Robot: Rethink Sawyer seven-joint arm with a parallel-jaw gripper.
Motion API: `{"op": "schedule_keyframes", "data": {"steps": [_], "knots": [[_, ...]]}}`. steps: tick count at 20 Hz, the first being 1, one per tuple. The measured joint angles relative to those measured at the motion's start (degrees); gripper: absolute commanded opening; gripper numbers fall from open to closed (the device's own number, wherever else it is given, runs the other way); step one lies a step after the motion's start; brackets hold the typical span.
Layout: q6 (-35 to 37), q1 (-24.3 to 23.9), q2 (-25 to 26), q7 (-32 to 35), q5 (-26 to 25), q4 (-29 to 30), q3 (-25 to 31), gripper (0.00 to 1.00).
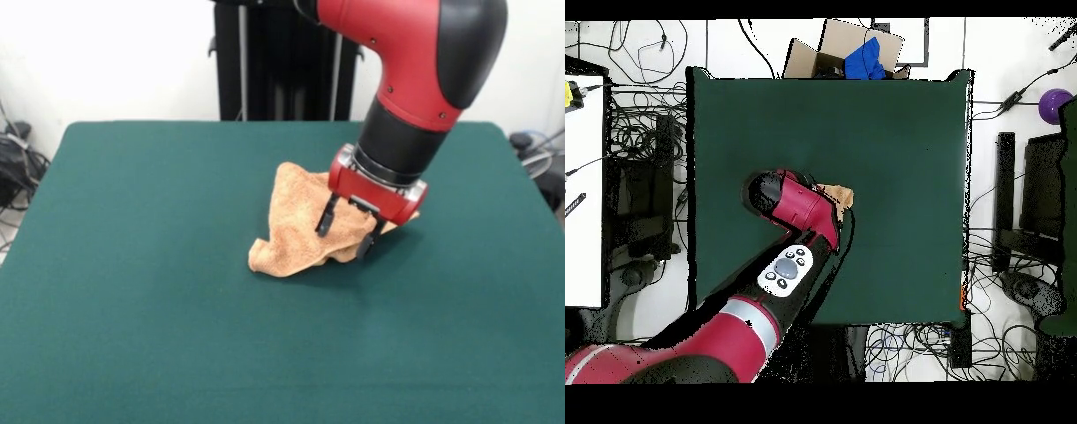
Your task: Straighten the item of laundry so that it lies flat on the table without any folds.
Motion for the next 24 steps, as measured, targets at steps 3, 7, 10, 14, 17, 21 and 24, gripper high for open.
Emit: {"op": "schedule_keyframes", "data": {"steps": [3, 7, 10, 14, 17, 21, 24], "knots": [[0.0, 0.0, 0.25, 0.0, 0.0, -0.02, 0.0, 1.0], [0.0, 0.19, 0.91, 0.0, 0.01, -0.31, -0.12, 1.0], [0.04, 0.91, 1.92, 0.0, 0.0, -1.12, -0.98, 1.0], [0.61, 2.0, 3.32, 0.0, 0.01, -2.03, -2.85, 1.0], [2.0, 2.81, 4.08, 0.0, -0.01, -2.5, -4.62, 1.0], [5.26, 3.39, 4.44, 0.0, -0.75, -2.9, -7.02, 1.0], [8.47, 3.56, 4.47, 0.0, -1.29, -3.01, -8.94, 1.0]]}}
